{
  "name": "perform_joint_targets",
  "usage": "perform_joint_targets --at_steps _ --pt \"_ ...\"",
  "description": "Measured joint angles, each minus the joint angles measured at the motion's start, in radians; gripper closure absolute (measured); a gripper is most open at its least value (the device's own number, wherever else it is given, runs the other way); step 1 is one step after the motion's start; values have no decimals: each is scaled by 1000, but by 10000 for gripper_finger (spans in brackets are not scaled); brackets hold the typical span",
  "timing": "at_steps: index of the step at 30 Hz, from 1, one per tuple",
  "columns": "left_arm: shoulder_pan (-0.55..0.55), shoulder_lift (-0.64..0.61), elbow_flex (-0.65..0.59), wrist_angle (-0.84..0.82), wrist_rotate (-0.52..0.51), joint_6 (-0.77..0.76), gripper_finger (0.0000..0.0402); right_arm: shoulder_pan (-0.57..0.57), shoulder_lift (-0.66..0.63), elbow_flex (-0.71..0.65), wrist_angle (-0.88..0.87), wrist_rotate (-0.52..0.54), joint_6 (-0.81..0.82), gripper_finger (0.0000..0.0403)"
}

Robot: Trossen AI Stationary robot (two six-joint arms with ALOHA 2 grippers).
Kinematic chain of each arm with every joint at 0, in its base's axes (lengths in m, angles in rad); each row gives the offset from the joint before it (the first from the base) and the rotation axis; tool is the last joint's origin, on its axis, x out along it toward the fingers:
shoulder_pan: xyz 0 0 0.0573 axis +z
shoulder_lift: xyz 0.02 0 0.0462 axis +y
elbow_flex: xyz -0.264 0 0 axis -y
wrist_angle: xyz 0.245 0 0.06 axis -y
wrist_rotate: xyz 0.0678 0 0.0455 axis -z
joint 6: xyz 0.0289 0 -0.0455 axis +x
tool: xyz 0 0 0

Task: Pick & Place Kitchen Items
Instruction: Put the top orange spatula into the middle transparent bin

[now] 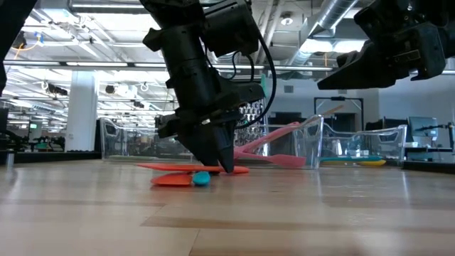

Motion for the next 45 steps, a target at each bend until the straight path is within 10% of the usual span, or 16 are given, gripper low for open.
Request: perform_joint_targets --at_steps 16,45 --pt "-24 9 -2 7 -69 6 391 0 0 0 0 0 0 403" --pt "-62 -236 -5 0 -262 274 401 0 0 0 1 0 0 403"
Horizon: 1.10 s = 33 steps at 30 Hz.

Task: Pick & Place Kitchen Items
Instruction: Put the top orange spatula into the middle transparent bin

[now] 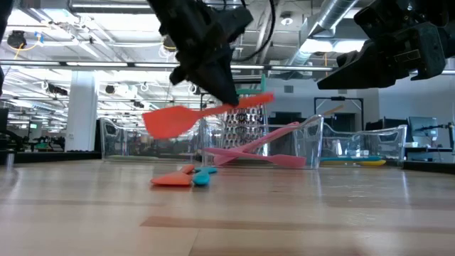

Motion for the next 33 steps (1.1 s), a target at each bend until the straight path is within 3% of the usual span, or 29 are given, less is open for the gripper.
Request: perform_joint_targets --at_steps 9,15,18,26,33 --pt "33 -116 2 40 -202 228 401 0 0 0 -1 0 0 403" --pt "102 -159 2 255 -215 501 401 0 0 0 -1 0 0 403" --pt "156 -167 4 324 -160 594 401 0 0 0 -1 0 0 403" --pt "329 -130 3 362 18 602 401 0 0 0 -2 0 0 403" --pt "387 -21 3 447 141 602 401 0 0 -1 -9 0 0 403"
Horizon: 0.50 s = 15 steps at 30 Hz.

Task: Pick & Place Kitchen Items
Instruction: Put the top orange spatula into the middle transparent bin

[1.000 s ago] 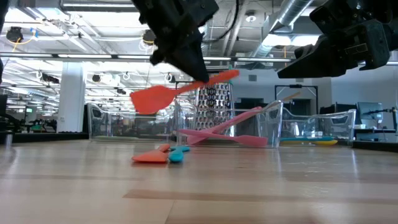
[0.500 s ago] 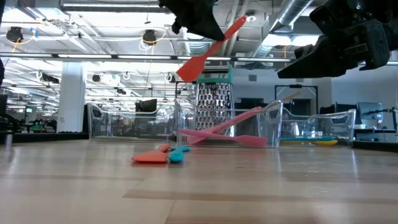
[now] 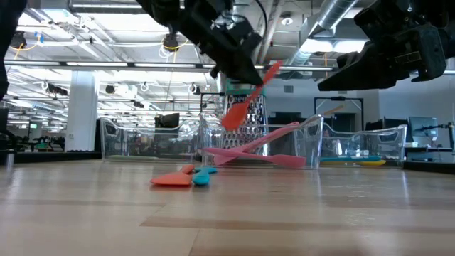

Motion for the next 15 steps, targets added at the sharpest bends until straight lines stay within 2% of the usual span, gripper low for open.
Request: perform_joint_targets --at_steps 2,15 --pt "5 36 0 21 28 0 401 0 0 0 -2 0 0 403" --pt "33 169 1 38 28 -14 400 0 0 0 -8 0 8 403"
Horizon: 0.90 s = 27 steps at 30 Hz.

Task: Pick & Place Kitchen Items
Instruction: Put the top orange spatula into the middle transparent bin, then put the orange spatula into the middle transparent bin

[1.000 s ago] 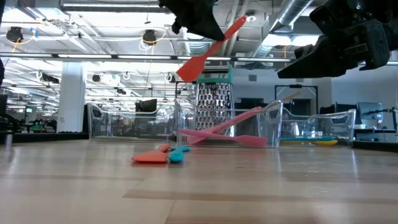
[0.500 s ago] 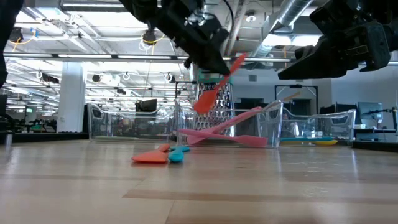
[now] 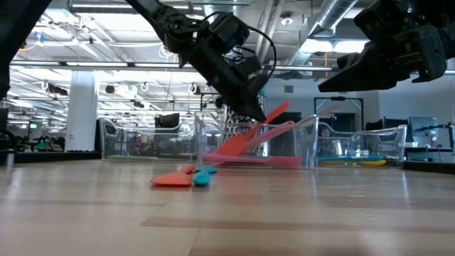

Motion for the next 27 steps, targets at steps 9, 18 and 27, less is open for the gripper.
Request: perform_joint_targets --at_steps 9,18,27 --pt "7 -6 -2 16 -2 -26 375 0 0 0 -5 0 0 403" --pt "-8 -8 -2 22 -3 -23 304 0 0 0 -7 0 0 403" --pt "-44 -151 -2 3 31 -22 303 0 0 0 -7 0 0 403"
